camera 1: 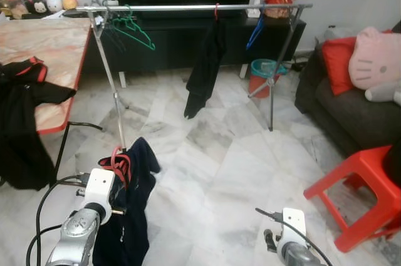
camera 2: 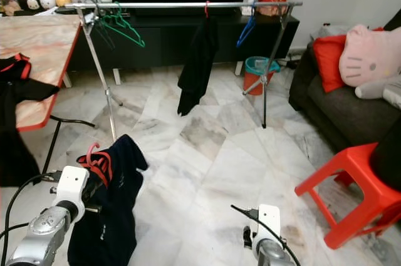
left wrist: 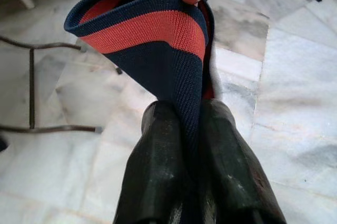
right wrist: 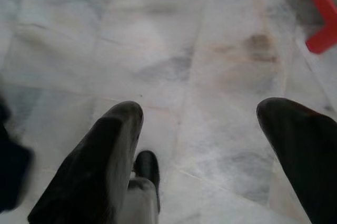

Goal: Hang hanger

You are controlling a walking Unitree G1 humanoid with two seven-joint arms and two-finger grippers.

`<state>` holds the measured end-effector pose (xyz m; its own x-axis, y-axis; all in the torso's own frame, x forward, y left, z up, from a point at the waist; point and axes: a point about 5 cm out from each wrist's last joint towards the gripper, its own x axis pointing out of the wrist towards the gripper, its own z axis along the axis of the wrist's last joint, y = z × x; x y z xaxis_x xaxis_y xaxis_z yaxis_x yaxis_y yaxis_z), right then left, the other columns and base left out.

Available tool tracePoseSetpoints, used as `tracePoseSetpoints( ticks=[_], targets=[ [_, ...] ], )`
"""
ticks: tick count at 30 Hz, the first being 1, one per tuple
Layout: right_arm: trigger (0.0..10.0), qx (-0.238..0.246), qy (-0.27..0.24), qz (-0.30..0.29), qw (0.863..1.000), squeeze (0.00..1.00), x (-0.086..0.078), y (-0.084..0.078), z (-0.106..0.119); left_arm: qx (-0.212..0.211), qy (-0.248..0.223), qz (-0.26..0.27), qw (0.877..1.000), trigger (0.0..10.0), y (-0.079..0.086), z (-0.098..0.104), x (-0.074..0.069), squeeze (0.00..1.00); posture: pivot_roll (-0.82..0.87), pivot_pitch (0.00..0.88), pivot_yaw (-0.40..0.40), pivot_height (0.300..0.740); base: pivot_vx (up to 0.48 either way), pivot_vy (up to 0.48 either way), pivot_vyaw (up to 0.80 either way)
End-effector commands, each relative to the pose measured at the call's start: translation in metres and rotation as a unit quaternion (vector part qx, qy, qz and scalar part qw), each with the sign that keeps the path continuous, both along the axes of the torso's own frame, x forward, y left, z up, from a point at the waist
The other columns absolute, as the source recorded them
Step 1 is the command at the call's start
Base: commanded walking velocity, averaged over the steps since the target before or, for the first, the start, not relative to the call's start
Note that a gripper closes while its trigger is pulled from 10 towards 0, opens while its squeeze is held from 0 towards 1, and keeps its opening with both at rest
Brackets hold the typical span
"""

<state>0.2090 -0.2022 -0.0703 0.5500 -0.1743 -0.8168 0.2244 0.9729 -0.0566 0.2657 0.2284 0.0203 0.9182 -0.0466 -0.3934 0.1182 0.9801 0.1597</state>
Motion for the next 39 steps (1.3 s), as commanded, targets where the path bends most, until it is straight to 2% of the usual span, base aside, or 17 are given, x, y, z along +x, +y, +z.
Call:
tracePoseSetpoints(
  ticks=[1,15,39],
  targets=[
    [10.0,-0.008,-0.004,-0.001,1.0,0.0,0.002,-0.004,0.002,0.01,-0.024,-0.023,0.999,10.0,-0.006,0.007,0.007,0.0,-0.06,0.0,-0.05,0.732,0.334,0.0,0.0],
    [10.0,-0.004,-0.005,-0.008,1.0,0.0,0.004,-0.002,0.003,0.01,-0.031,-0.04,0.999,10.0,-0.014,0.008,0.013,0.0,-0.06,0.0,-0.042,0.732,0.332,0.0,0.0],
    [10.0,-0.003,-0.001,-0.002,1.0,0.0,0.003,-0.001,0.002,0.009,-0.018,-0.059,0.998,10.0,-0.022,0.0,0.01,0.0,-0.06,0.0,-0.044,0.732,0.334,0.0,0.0]
  ],
)
